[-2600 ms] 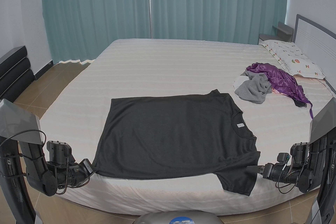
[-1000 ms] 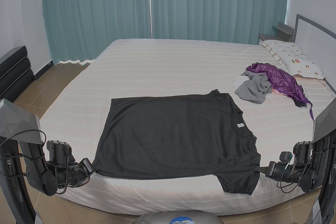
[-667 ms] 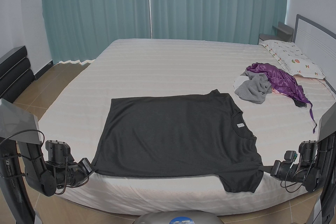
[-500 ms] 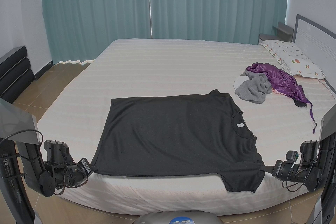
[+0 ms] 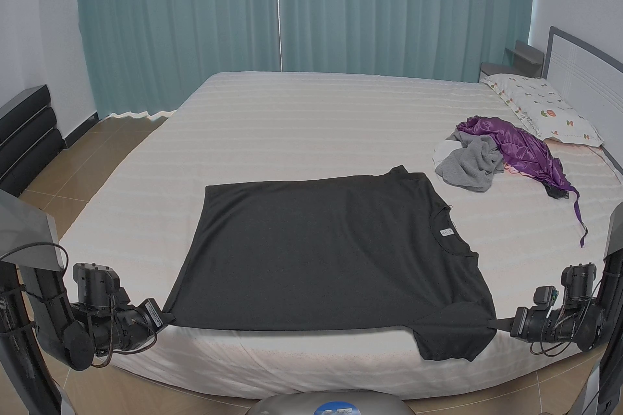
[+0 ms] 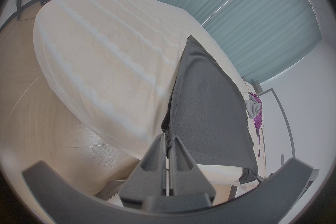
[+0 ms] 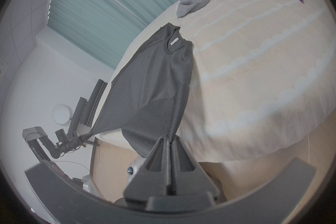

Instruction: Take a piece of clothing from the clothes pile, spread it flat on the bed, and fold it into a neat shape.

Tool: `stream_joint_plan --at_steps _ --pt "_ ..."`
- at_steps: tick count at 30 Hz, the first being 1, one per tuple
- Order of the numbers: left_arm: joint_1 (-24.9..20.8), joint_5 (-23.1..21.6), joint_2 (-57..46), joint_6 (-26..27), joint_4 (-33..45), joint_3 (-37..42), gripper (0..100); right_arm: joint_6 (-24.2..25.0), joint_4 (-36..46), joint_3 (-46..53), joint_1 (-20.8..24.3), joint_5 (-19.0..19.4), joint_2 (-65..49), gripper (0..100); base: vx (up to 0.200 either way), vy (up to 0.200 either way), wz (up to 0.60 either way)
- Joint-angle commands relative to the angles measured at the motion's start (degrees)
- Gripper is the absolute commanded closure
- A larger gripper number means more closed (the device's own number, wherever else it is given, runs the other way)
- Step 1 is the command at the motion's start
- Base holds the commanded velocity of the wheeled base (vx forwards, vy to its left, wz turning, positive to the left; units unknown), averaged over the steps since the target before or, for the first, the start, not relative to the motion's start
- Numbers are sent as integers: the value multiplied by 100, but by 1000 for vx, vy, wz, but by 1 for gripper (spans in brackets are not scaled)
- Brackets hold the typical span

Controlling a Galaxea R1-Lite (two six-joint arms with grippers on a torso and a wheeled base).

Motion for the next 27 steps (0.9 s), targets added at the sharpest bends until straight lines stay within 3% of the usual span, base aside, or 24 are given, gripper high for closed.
stream_joint_plan --at_steps 1,12,17,27 --pt "-3 1 -121 103 34 109 100 -326 392 101 -75 91 -297 100 0 0 0" --pt "-11 177 -200 666 60 417 100 -669 858 101 -321 100 -605 100 0 0 0" --pt "-55 344 -209 973 60 619 100 -1354 1623 101 -383 214 -895 100 0 0 0" --pt "-205 599 -666 1228 684 671 100 -1952 2343 101 -647 205 -1220 100 0 0 0"
